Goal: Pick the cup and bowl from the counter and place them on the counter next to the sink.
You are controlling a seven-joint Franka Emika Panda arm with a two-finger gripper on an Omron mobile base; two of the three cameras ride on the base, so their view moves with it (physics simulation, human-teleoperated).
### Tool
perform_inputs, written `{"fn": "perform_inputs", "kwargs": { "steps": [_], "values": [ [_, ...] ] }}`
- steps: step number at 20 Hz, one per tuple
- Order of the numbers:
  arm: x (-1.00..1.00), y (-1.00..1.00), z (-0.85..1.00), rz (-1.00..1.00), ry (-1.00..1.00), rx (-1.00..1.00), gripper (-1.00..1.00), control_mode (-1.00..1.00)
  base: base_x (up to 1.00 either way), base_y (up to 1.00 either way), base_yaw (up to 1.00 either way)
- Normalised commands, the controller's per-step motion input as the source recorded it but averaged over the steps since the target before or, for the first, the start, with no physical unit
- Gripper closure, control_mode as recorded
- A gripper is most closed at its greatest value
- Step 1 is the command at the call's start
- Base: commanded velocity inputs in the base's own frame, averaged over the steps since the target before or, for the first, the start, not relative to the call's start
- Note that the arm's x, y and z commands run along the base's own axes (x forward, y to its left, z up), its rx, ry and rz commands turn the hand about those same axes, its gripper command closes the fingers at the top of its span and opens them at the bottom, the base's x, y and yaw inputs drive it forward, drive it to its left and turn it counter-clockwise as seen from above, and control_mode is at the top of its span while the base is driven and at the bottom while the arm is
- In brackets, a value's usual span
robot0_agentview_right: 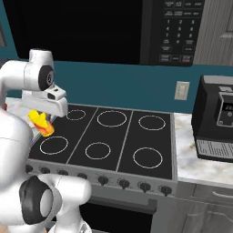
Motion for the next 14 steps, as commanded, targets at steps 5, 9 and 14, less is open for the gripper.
{"fn": "perform_inputs", "kwargs": {
  "steps": [5,9,14],
  "values": [
    [-0.48,-0.73,0.19,0.15,-0.19,0.0,1.0,-1.0,0.0,0.0,0.0],
    [-0.33,-0.58,0.29,0.16,-0.18,0.0,1.0,-1.0,0.0,0.0,0.0],
    [-0.3,-0.17,0.04,0.03,-0.04,0.0,1.0,-1.0,0.0,0.0,0.0]
  ]
}}
